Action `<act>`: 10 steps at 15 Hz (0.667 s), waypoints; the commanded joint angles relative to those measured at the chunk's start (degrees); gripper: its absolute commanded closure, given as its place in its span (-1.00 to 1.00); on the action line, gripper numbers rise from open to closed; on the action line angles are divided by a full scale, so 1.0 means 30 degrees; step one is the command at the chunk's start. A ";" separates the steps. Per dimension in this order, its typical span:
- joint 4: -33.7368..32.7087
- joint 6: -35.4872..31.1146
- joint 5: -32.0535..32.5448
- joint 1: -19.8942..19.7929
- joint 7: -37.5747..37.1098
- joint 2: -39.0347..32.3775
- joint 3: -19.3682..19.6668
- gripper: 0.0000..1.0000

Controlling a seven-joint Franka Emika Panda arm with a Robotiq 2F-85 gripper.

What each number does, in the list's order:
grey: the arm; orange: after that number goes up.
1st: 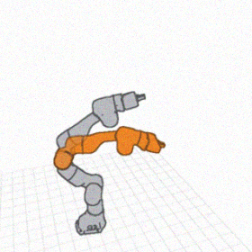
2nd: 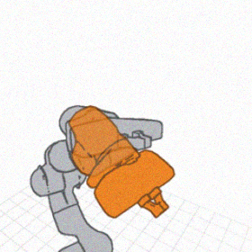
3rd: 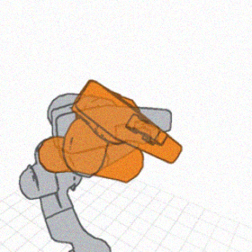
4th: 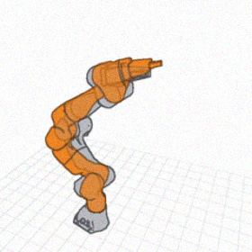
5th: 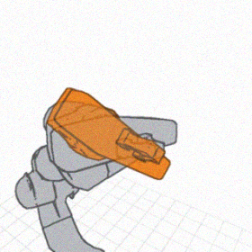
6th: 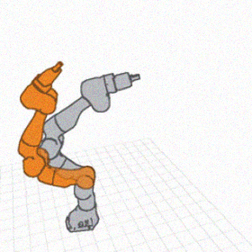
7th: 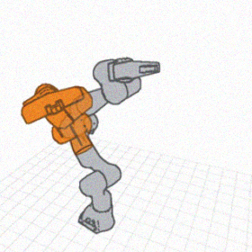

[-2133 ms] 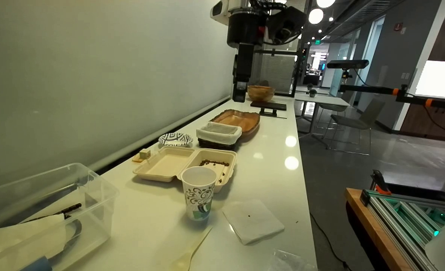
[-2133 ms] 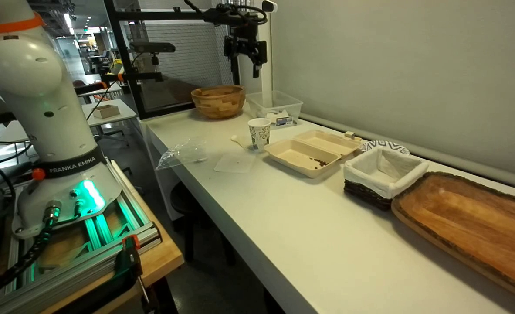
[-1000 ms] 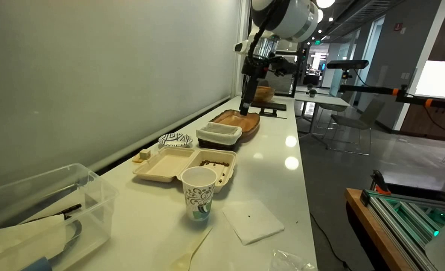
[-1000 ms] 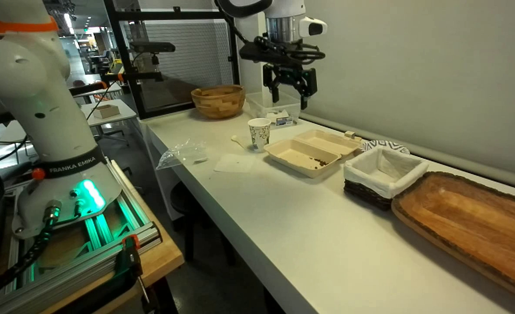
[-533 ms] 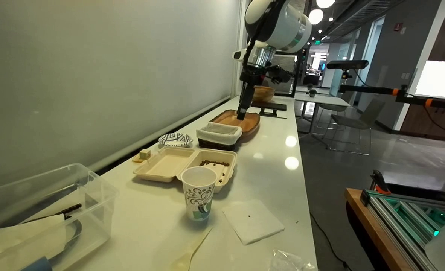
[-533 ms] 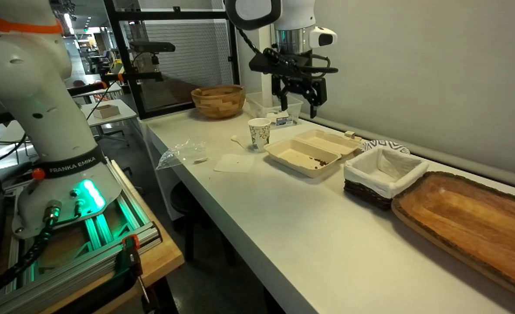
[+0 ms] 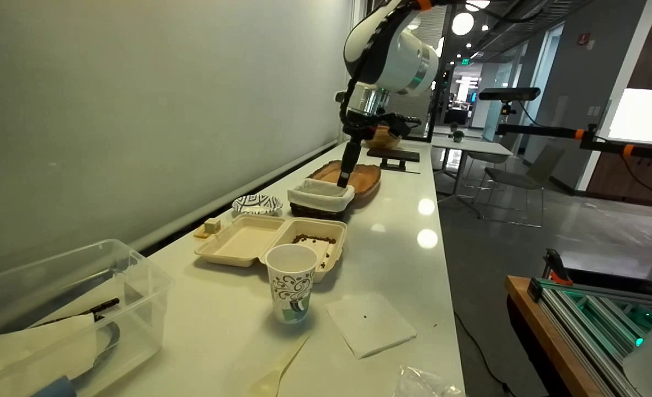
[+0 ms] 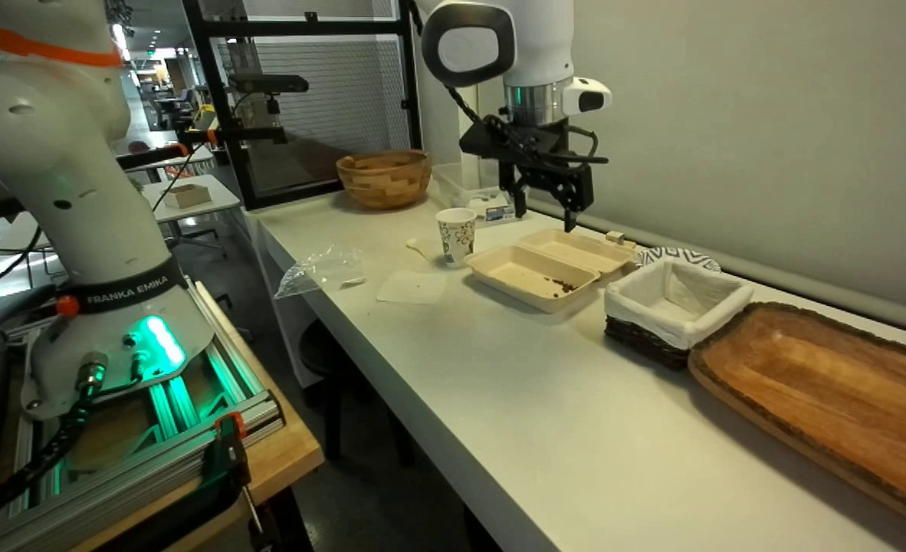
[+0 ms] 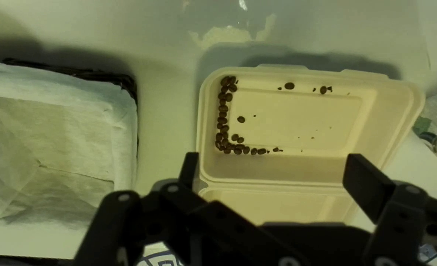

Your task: Pour the contents from the lunch pack into the cup

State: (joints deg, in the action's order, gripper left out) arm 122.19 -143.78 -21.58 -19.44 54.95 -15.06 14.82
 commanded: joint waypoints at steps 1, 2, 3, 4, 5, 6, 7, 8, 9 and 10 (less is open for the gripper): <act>-0.2076 -0.0659 -0.1439 -0.1356 0.0143 -0.2723 -0.1426 -1.00; -0.2532 -0.0724 -0.1733 -0.1750 0.0244 -0.3261 -0.1824 -1.00; -0.2984 -0.0902 -0.1767 -0.2090 0.0333 -0.3808 -0.2118 -1.00; -0.3529 -0.0743 -0.2099 -0.2577 0.0466 -0.4339 -0.2542 -1.00; -0.3972 -0.0710 -0.2407 -0.3043 0.0726 -0.4777 -0.2979 -1.00; -0.4397 -0.0853 -0.2524 -0.3426 0.0933 -0.5261 -0.3311 -1.00; -0.4804 -0.0822 -0.2623 -0.3805 0.1093 -0.5703 -0.3629 -1.00; -0.5256 -0.0725 -0.2863 -0.4225 0.1325 -0.6137 -0.4016 -1.00; -0.5627 -0.0807 -0.2992 -0.4538 0.1547 -0.6539 -0.4318 -1.00; -0.5971 -0.0831 -0.2914 -0.4724 0.1570 -0.6924 -0.4481 -1.00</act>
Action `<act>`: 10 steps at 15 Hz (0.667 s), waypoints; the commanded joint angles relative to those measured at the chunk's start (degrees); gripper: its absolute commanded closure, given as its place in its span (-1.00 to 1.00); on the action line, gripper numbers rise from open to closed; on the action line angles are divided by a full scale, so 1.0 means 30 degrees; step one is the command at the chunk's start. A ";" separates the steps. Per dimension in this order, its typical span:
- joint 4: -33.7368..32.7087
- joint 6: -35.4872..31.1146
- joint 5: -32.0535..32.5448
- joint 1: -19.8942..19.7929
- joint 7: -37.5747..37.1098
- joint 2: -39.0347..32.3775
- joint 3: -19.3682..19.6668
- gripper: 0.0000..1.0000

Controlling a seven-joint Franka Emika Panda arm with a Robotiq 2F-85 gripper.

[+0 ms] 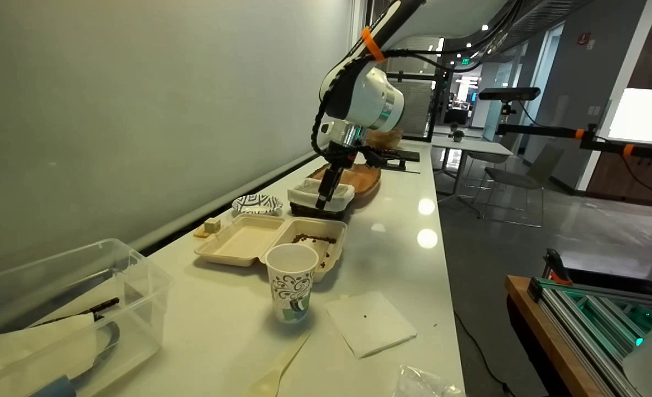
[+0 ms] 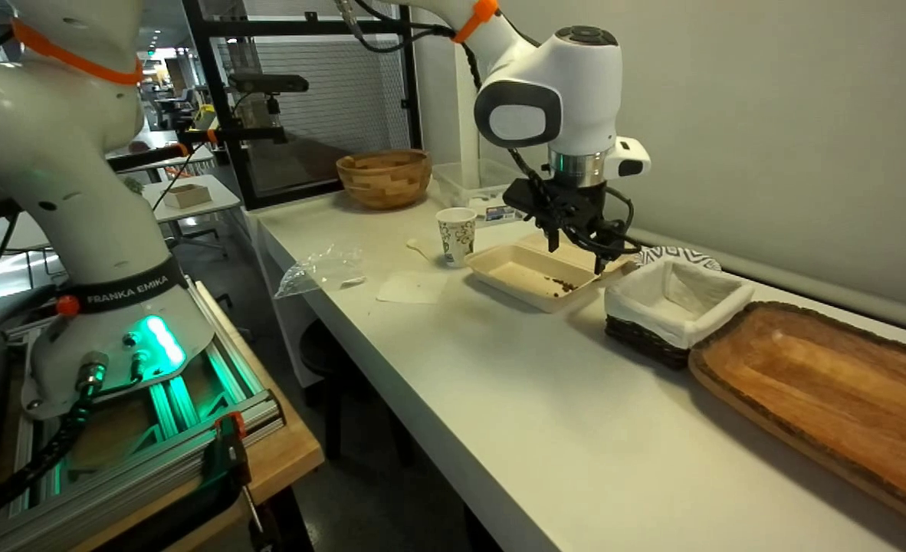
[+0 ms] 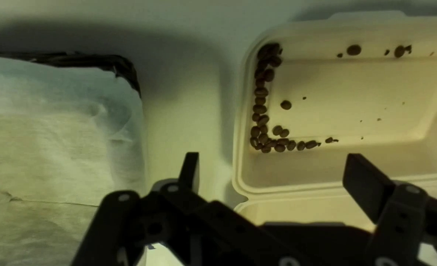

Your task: Pour the contents from the lunch pack into the cup

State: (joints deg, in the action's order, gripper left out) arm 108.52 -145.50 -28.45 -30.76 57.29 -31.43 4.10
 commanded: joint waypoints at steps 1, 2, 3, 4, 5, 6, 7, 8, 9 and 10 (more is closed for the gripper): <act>-0.1747 -0.0061 -0.0569 -0.1204 0.0787 -0.1806 -0.1160 -1.00; -0.2047 -0.0094 -0.0429 -0.1382 0.0767 -0.2131 -0.1370 -1.00; -0.2298 -0.0215 -0.0221 -0.1428 0.0613 -0.2434 -0.1479 -1.00; -0.2499 -0.0127 0.0034 -0.1413 0.0406 -0.2650 -0.1529 -1.00; -0.2670 -0.0170 0.0238 -0.1336 0.0161 -0.2841 -0.1536 -1.00; -0.2788 -0.0185 0.0493 -0.1143 -0.0226 -0.2974 -0.1430 -1.00; -0.2908 -0.0286 0.0647 -0.1005 -0.0509 -0.3116 -0.1382 -1.00; -0.3018 -0.0262 0.0752 -0.0915 -0.0742 -0.3239 -0.1389 -1.00; -0.3158 -0.0240 0.0893 -0.0845 -0.0851 -0.3359 -0.1385 -1.00; -0.3255 -0.0320 0.1067 -0.0706 -0.1074 -0.3471 -0.1331 -0.50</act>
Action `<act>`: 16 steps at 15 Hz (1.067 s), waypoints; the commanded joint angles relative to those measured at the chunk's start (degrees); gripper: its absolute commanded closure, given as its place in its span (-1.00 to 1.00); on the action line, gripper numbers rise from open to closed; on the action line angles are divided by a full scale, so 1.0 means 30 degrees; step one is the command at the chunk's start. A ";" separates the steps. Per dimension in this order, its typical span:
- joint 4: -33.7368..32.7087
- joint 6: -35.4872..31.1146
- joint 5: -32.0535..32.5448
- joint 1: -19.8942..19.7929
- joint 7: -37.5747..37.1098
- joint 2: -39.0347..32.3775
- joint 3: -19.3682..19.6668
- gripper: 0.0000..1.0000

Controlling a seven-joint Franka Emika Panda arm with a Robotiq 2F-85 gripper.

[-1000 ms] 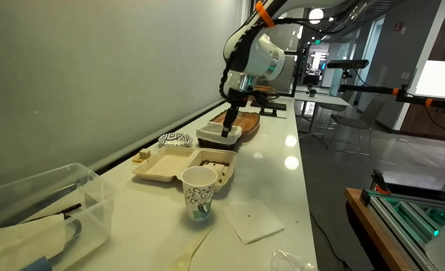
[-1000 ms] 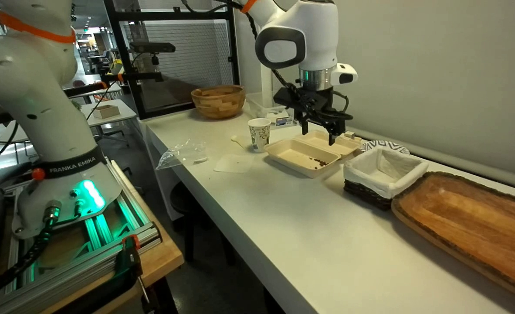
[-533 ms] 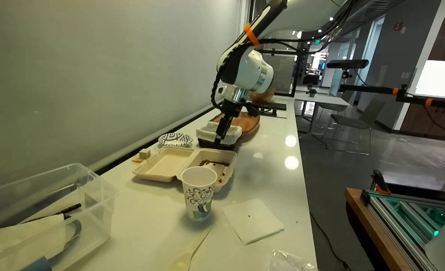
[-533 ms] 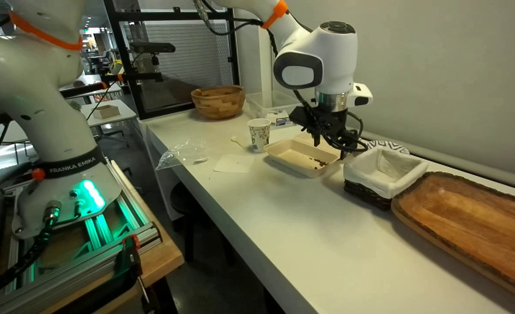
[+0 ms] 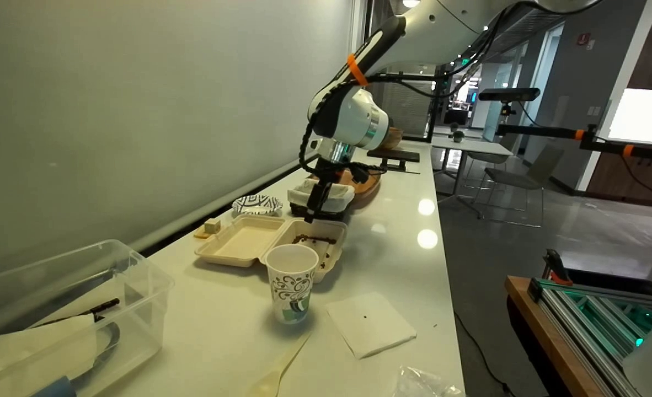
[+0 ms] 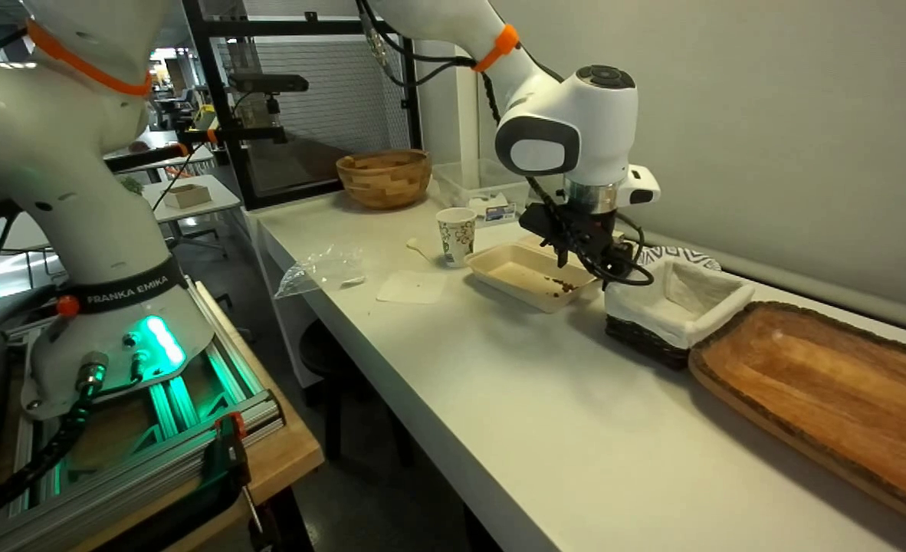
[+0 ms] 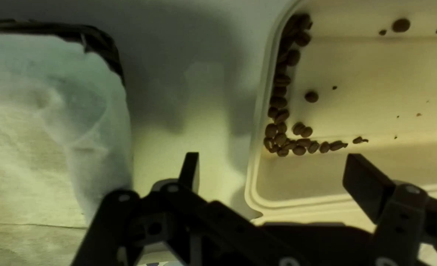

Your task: Pour the contents from the lunch pack into the cup

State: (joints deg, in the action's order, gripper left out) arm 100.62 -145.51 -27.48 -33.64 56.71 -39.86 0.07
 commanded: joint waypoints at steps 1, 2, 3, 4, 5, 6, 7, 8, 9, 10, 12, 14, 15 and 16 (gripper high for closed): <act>-0.0692 -0.0229 0.0943 0.0379 -0.1158 -0.0734 0.0091 -0.45; -0.0762 -0.0165 0.1134 0.0465 -0.1405 -0.0814 0.0129 -0.31; -0.0842 -0.0062 0.1297 0.0499 -0.1679 -0.0899 0.0108 -0.11; -0.0883 -0.0072 0.1437 0.0526 -0.1901 -0.0969 0.0083 0.03; -0.0922 -0.0070 0.1546 0.0558 -0.2124 -0.1040 0.0061 0.17; -0.0978 -0.0026 0.1677 0.0580 -0.2334 -0.1120 0.0047 0.23; -0.0994 -0.0094 0.1810 0.0589 -0.2478 -0.1191 0.0044 0.15; -0.1000 -0.0044 0.1824 0.0504 -0.2625 -0.1230 -0.0032 0.18; -0.1003 -0.0106 0.1854 0.0426 -0.2743 -0.1279 -0.0062 0.11; -0.1009 -0.0029 0.1793 0.0293 -0.2765 -0.1299 -0.0143 0.22; -0.0987 -0.0047 0.1634 0.0051 -0.2774 -0.1328 -0.0266 0.34; -0.0989 -0.0044 0.1522 -0.0194 -0.2779 -0.1329 -0.0385 0.43; -0.0996 -0.0053 0.1454 -0.0320 -0.2736 -0.1319 -0.0468 0.57; -0.0995 -0.0026 0.1363 -0.0457 -0.2729 -0.1288 -0.0570 0.71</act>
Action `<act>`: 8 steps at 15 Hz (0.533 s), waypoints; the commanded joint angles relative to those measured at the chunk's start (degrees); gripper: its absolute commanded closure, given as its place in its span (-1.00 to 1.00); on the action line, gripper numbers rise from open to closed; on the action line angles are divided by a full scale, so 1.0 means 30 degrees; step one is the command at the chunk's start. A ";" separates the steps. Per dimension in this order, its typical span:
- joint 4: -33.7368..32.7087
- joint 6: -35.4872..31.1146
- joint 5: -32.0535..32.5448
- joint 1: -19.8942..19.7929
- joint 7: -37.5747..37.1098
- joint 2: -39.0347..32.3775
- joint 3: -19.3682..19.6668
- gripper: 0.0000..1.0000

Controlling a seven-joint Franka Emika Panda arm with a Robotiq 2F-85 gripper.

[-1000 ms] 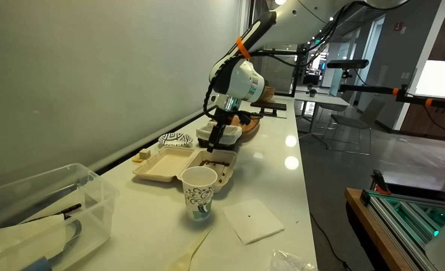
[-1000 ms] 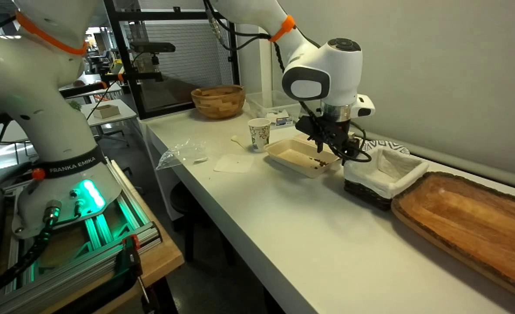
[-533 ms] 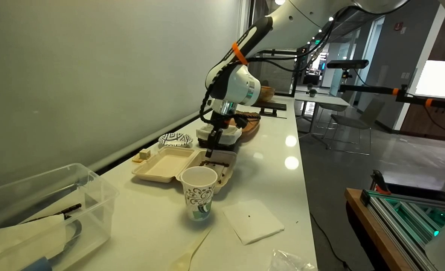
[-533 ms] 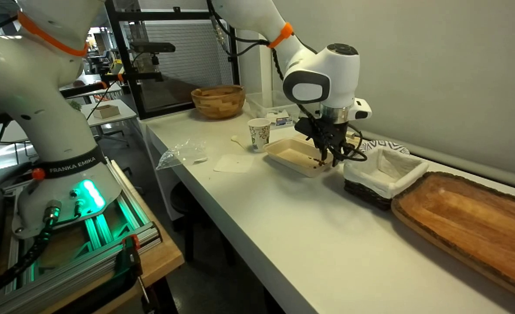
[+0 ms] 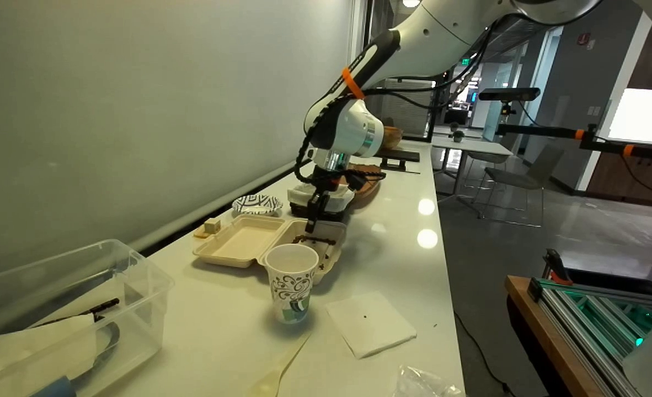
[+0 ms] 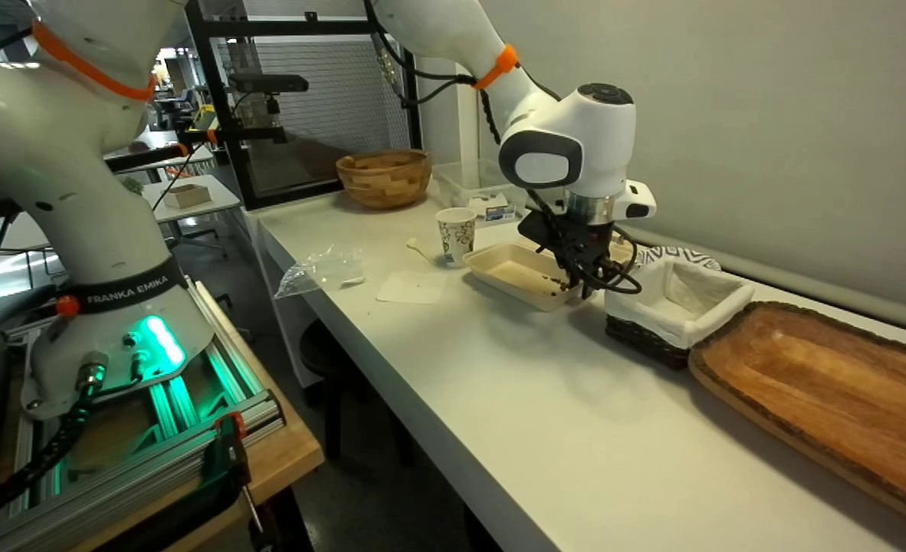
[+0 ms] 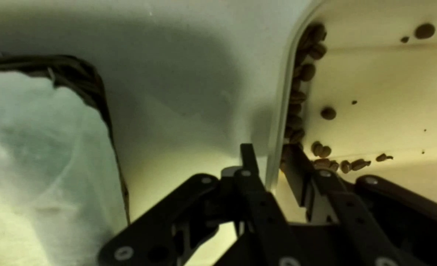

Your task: Pour the contents from the lunch pack into the cup

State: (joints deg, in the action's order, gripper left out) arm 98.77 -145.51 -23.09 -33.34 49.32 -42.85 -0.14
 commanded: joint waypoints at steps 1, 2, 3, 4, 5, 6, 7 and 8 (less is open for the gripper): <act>-0.0389 -0.0041 -0.0108 -0.0655 -0.0234 -0.0290 -0.0574 0.82; -0.0373 0.0024 -0.0183 -0.0787 -0.0219 -0.0200 -0.0707 1.00; -0.0344 0.0158 -0.0194 -0.0849 -0.0324 -0.0090 -0.0767 1.00; -0.0341 0.0154 -0.0199 -0.0905 -0.0406 -0.0024 -0.0829 1.00; -0.0230 0.0192 -0.0197 -0.0937 -0.0516 0.0179 -0.0900 0.99; -0.0124 0.0179 -0.0163 -0.0937 -0.0649 0.0378 -0.0932 0.99; 0.0013 0.0212 -0.0170 -0.0931 -0.0785 0.0650 -0.0962 0.99; 0.0145 0.0200 -0.0115 -0.0901 -0.0849 0.0896 -0.0965 0.99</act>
State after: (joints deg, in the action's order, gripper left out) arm 97.90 -145.50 -23.31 -35.46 48.14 -42.42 -2.17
